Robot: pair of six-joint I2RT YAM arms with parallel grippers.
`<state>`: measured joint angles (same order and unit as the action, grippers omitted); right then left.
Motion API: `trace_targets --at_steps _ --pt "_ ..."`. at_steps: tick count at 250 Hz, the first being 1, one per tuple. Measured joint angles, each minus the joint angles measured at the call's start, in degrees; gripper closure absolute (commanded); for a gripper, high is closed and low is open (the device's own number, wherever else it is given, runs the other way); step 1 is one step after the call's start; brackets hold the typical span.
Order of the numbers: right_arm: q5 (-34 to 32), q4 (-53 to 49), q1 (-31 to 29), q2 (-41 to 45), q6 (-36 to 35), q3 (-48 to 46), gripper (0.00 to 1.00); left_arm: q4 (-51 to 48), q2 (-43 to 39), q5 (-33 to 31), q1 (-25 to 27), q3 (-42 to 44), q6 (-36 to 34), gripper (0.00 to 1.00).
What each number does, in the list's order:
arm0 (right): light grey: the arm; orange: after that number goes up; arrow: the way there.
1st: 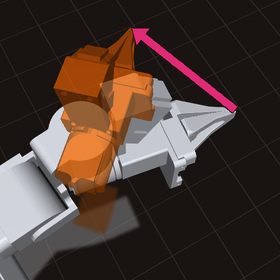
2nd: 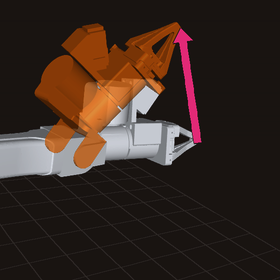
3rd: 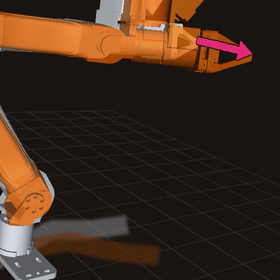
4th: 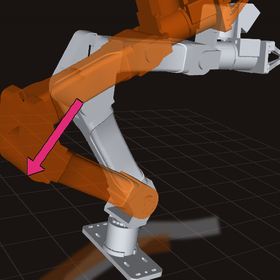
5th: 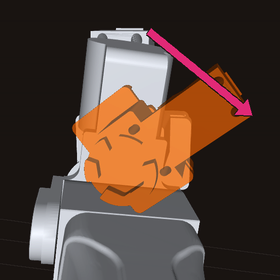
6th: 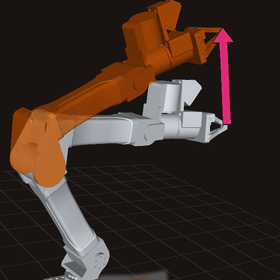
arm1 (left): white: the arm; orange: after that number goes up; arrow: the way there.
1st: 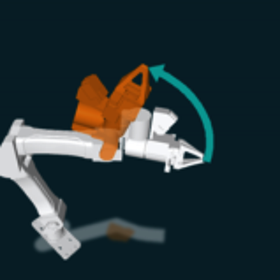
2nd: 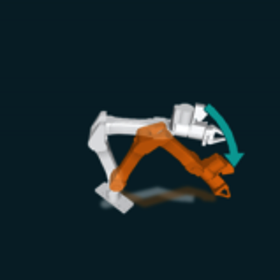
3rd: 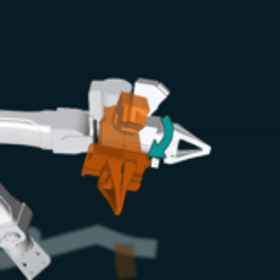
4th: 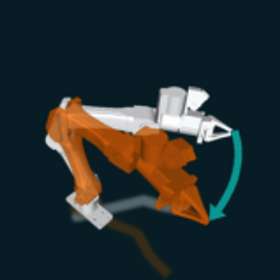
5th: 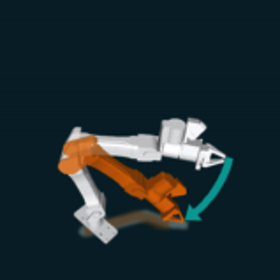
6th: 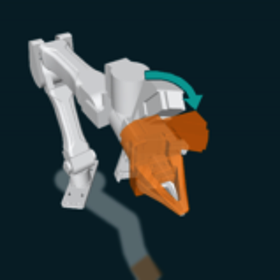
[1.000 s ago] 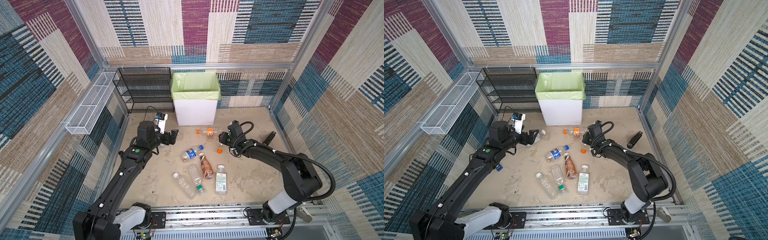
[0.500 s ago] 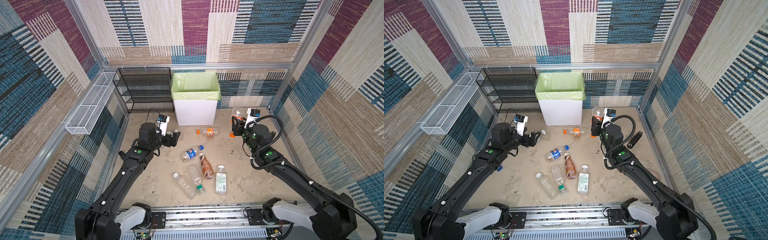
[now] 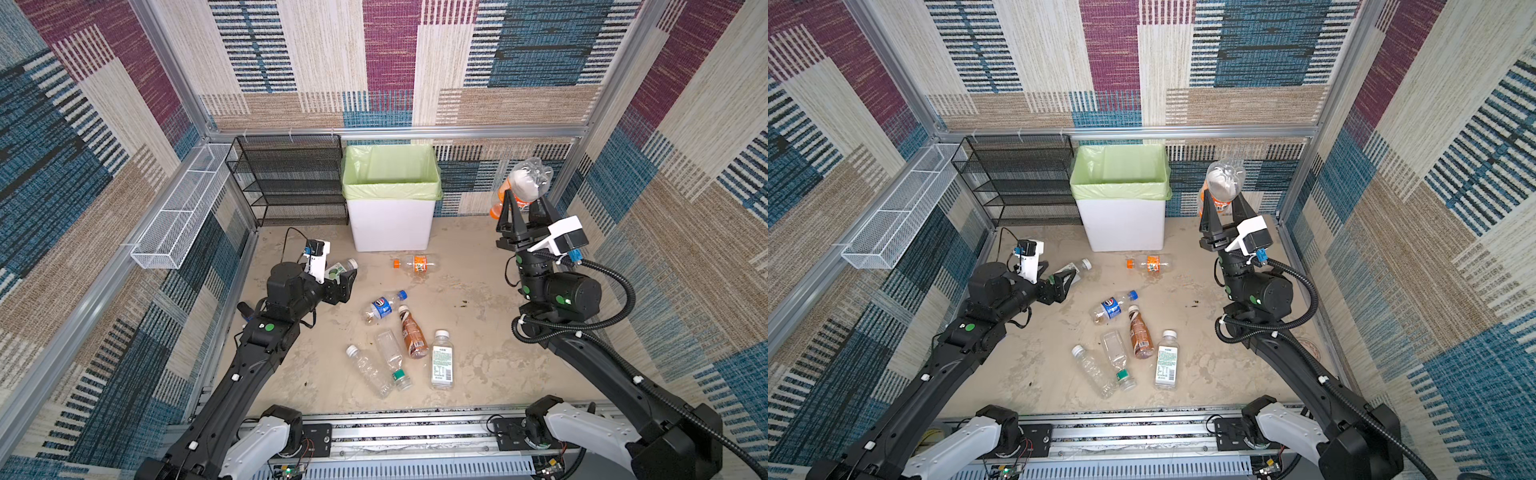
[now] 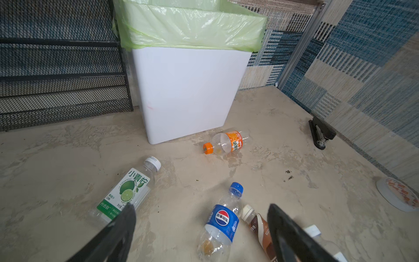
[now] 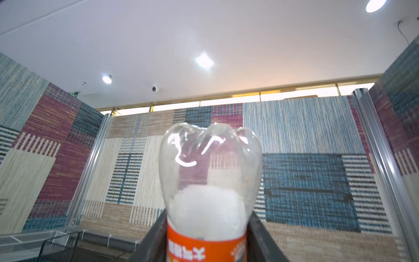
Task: Throw the plastic bottles in the bin
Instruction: 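Lift the orange-label bottle with the right gripper and release it over the bin, then lower the right gripper onto the clear white-cap bottle beside the Nescafe bottle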
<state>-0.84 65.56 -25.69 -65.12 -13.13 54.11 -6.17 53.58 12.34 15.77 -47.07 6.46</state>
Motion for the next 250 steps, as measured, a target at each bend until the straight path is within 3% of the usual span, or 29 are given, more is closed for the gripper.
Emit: trace_targets --at_steps 17,30,49,66,102,178,250 --pt "2.36 2.16 0.00 -6.73 0.20 7.58 0.47 -0.02 -1.18 -0.04 0.00 0.22 0.83 0.09" --pt "3.48 0.44 -0.02 -13.64 1.31 17.07 0.40 -0.02 -1.84 -0.20 0.07 0.24 1.05 0.09" --pt "4.35 -10.97 -0.09 -26.47 3.80 36.54 0.26 -0.07 -2.34 -0.20 0.15 0.24 1.42 0.09" --pt "5.40 -23.82 0.07 -36.15 5.86 50.84 0.20 -0.22 -2.67 -0.22 0.28 0.22 1.92 0.08" --pt "6.91 -41.13 0.83 -42.34 9.51 58.62 0.16 -1.42 -4.81 -1.03 0.48 0.37 1.92 0.07" --pt "7.74 -45.99 2.58 -36.33 10.67 54.80 0.17 -2.27 -5.11 -1.73 0.48 1.44 1.90 0.06" --pt "5.20 -44.37 4.31 -22.14 11.80 31.93 0.18 -2.29 -2.05 -1.97 0.48 1.42 2.58 0.05"
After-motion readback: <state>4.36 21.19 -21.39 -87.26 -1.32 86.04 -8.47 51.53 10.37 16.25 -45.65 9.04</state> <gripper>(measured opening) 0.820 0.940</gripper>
